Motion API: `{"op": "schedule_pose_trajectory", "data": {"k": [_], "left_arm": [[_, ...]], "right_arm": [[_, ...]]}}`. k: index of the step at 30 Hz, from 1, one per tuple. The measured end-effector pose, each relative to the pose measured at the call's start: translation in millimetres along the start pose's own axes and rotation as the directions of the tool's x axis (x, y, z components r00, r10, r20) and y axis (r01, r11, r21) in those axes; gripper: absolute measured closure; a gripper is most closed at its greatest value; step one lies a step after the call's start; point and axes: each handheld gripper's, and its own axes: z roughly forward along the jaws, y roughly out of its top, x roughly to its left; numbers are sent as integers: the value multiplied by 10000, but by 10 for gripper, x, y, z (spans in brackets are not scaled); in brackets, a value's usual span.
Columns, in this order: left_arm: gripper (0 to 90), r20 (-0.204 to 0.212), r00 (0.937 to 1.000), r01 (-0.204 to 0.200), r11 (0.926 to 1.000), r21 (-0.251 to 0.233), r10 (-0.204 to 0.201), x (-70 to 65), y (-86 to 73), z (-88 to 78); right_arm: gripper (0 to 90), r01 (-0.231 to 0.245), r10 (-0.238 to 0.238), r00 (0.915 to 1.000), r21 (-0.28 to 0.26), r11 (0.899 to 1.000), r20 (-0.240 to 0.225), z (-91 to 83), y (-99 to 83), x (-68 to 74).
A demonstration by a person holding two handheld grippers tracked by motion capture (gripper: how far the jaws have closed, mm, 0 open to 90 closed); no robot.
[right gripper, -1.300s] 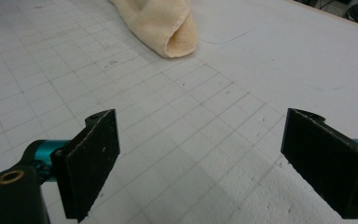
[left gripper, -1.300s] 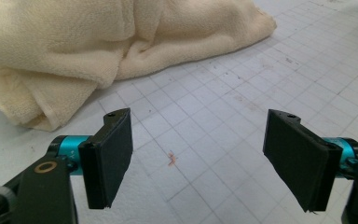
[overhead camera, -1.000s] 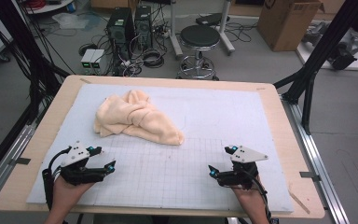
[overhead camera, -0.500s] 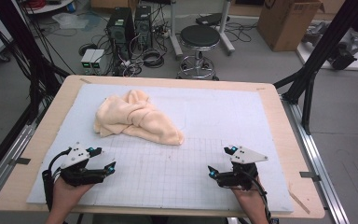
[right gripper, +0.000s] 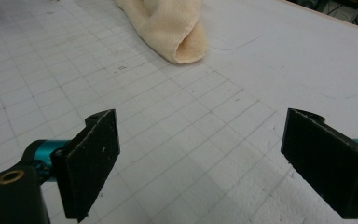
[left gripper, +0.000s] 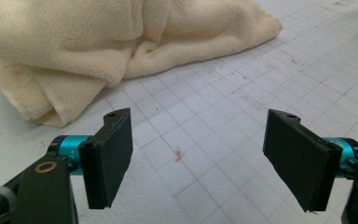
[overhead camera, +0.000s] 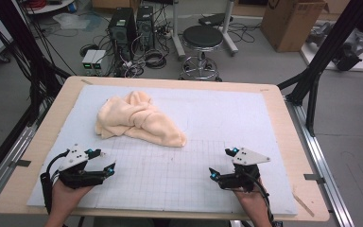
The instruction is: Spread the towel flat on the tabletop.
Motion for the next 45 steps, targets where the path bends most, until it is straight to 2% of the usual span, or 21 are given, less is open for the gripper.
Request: {"op": "schedule_pose_trajectory", "data": {"k": [10, 14, 16, 17, 18, 20, 21, 23, 25, 27, 28, 30, 31, 34, 35, 38, 39, 40, 41, 43, 45], "left_arm": [[247, -62, 10000, 65, 10000, -65, -65, 17, -4, -18], [247, -112, 9998, 188, 9997, -144, -189, 25, -12, -33], [247, -142, 9997, 196, 9997, -177, -198, 36, -13, -42], [247, -151, 9995, 279, 9994, -213, -282, 39, -16, -45], [247, -176, 9994, 302, 9993, -226, -306, 50, -18, -51], [247, -206, 9993, 310, 9992, -259, -315, 56, -18, -55], [247, -176, 9993, 326, 9991, -286, -331, 62, -19, -59], [247, -182, 9992, 361, 9988, -331, -368, 71, -20, -65], [247, -194, 9991, 362, 9987, -348, -369, 79, -21, -74], [247, -201, 9990, 388, 9985, -378, -396, 84, -22, -78], [247, -197, 9991, 370, 9986, -365, -377, 88, -22, -81], [247, -199, 9992, 354, 9987, -372, -361, 89, -21, -82], [248, -201, 9992, 345, 9987, -377, -352, 90, -20, -83], [248, -232, 9991, 357, 9984, -435, -367, 90, -20, -86], [248, -216, 9991, 365, 9984, -436, -374, 91, -20, -87], [248, -180, 9992, 335, 9984, -449, -343, 97, -20, -92], [248, -178, 9991, 372, 9981, -493, -381, 96, -20, -90], [248, -186, 9990, 404, 9979, -497, -414, 95, -21, -91], [248, -183, 9989, 415, 9979, -495, -424, 97, -21, -91], [248, -188, 9990, 391, 9981, -482, -401, 100, -21, -93], [248, -200, 9990, 386, 9980, -499, -396, 103, -20, -95]], "right_arm": [[108, -40, 37, 9998, -200, 9998, -171, 29, 51, 11], [108, -176, 161, 9993, -435, 9989, -351, 90, 170, 8], [108, -47, 26, 9985, -382, 9993, -538, 213, 304, -12], [108, -47, 26, 9985, -382, 9993, -538, 213, 304, -12], [108, 23, -50, 9978, -400, 9992, -654, 335, 420, -7], [108, 17, -44, 9971, -362, 9993, -756, 378, 464, -6], [108, 7, -41, 9959, -372, 9993, -908, 497, 585, -7], [108, -100, 49, 9923, -409, 9991, -1235, 612, 710, -4], [108, -46, -4, 9916, -383, 9993, -1296, 669, 774, 3], [108, -11, -51, 9880, -404, 9992, -1543, 789, 900, 14], [109, -95, 17, 9846, -435, 9990, -1747, 905, 1019, 22], [109, -24, -45, 9836, -383, 9993, -1802, 963, 1077, 28], [116, 131, -165, 9835, -200, 9997, -1803, 1082, 1212, 32], [147, 235, -294, 9817, -336, 9992, -1883, 1214, 1337, 39], [147, 235, -294, 9817, -336, 9992, -1883, 1214, 1337, 39], [147, 186, -236, 9811, -282, 9994, -1923, 1383, 1449, 37], [148, 158, -202, 9788, -234, 9996, -2037, 1485, 1518, 37], [148, 158, -202, 9788, -234, 9996, -2037, 1485, 1518, 37], [148, 102, -156, 9769, -264, 9996, -2129, 1578, 1595, 38], [148, 97, -153, 9753, -265, 9996, -2205, 1613, 1623, 41], [148, 119, -170, 9736, -236, 9997, -2278, 1726, 1703, 56]]}}
